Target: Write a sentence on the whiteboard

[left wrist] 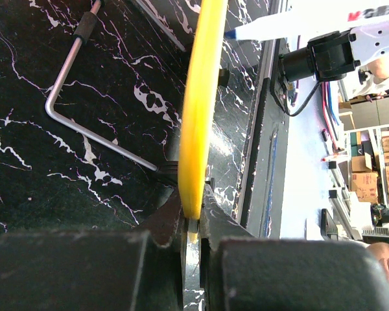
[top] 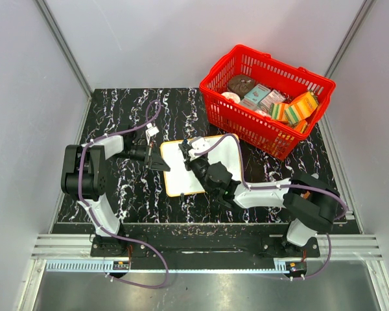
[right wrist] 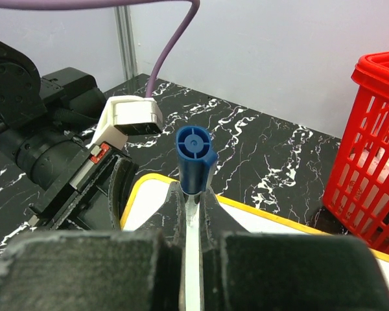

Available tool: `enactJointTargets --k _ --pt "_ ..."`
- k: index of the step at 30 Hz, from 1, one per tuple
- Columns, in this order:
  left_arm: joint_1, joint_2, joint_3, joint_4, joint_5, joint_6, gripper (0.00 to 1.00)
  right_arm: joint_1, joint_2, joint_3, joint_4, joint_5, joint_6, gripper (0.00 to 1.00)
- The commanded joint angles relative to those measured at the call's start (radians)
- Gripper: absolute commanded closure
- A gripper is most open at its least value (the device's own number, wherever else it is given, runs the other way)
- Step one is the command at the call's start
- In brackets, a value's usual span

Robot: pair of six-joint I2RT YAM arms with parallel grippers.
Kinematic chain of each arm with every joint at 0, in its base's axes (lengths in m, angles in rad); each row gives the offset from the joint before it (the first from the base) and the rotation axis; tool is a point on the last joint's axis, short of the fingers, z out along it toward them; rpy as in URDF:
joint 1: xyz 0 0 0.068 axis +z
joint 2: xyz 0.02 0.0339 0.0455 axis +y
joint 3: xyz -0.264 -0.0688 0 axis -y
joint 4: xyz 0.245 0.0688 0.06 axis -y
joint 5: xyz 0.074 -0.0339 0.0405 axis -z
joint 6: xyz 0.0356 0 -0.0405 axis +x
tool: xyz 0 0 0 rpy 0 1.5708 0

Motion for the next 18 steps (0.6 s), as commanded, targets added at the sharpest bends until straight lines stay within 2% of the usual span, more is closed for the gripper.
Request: enactJointTargets --k 1,18 --pt "-0.011 0.013 0.015 0.004 -0.132 0.046 1.0 0.006 0.028 0.042 0.079 0.045 -0.029 1.0" --pt "-0.011 0.015 0.02 -0.008 -0.127 0.06 1.0 0.007 0.05 0.037 0.065 -0.035 0.023 1.0"
